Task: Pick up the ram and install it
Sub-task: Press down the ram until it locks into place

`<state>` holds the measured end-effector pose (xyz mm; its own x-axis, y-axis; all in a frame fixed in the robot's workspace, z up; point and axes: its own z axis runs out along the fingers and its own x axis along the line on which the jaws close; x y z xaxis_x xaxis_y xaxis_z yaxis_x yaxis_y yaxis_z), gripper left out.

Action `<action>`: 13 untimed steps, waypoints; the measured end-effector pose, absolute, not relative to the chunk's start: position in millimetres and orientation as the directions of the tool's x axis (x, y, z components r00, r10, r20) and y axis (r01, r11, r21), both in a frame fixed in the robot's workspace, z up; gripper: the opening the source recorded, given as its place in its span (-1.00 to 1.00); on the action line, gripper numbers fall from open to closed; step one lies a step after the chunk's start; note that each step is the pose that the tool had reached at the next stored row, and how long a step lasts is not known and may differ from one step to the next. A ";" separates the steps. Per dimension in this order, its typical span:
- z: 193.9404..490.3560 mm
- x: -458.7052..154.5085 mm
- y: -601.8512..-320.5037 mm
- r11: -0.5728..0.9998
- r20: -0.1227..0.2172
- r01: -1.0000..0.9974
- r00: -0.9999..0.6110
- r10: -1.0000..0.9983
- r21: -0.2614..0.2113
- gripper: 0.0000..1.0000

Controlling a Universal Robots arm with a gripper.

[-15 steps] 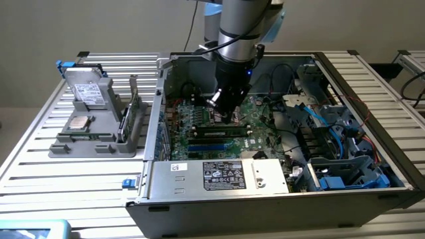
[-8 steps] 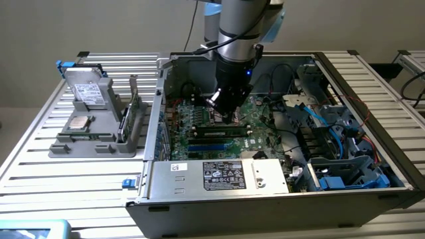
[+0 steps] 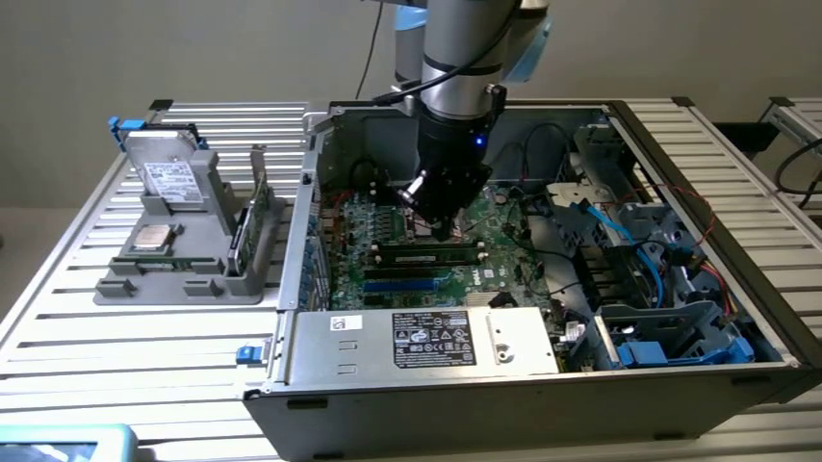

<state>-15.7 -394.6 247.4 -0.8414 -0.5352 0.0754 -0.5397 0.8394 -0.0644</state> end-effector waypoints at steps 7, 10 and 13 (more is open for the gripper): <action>247.4 -15.7 -394.6 0.868 0.071 -0.489 -0.872 -0.484 -0.085 -0.79; 247.4 -15.7 -394.6 0.880 0.069 -0.467 -0.884 -0.462 -0.092 -0.79; 247.3 -15.7 -394.5 0.891 0.067 -0.443 -0.896 -0.438 -0.100 -0.79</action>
